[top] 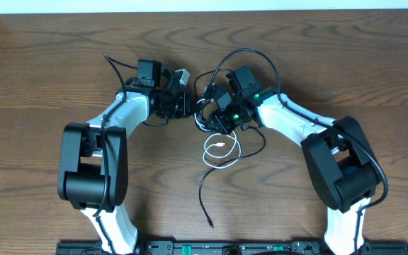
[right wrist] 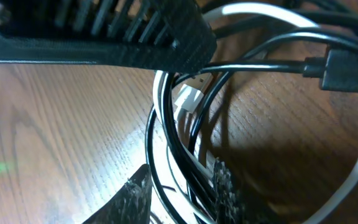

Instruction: Untangle cables

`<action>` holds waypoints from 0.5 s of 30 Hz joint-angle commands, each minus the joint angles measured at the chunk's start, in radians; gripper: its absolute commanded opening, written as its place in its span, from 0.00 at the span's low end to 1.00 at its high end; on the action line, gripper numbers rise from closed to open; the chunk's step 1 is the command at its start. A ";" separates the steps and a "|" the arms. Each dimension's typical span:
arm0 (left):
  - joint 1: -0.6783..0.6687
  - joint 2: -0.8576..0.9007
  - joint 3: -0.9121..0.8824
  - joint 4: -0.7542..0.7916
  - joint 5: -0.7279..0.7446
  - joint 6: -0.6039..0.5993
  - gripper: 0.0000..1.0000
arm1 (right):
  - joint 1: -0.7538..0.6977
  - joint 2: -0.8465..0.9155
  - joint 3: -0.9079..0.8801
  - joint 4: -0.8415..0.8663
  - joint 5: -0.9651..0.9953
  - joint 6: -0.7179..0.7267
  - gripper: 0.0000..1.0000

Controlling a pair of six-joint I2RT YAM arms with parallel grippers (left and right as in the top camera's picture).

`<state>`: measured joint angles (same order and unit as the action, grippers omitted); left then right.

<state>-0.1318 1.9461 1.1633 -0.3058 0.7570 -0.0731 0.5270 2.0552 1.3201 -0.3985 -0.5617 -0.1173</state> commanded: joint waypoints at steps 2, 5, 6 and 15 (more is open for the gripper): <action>0.002 -0.013 -0.012 0.002 0.022 0.020 0.07 | 0.012 0.009 -0.008 0.002 -0.013 -0.011 0.28; 0.002 -0.013 -0.012 0.003 0.031 0.021 0.07 | 0.018 0.009 -0.008 0.003 0.012 -0.011 0.27; 0.002 -0.013 -0.012 0.005 0.047 0.021 0.07 | 0.020 0.009 -0.008 0.002 0.029 -0.011 0.25; 0.002 -0.013 -0.012 0.013 0.104 0.021 0.07 | 0.053 0.009 -0.008 0.003 0.131 -0.011 0.19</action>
<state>-0.1318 1.9461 1.1625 -0.2932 0.8223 -0.0727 0.5655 2.0552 1.3190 -0.3977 -0.4805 -0.1192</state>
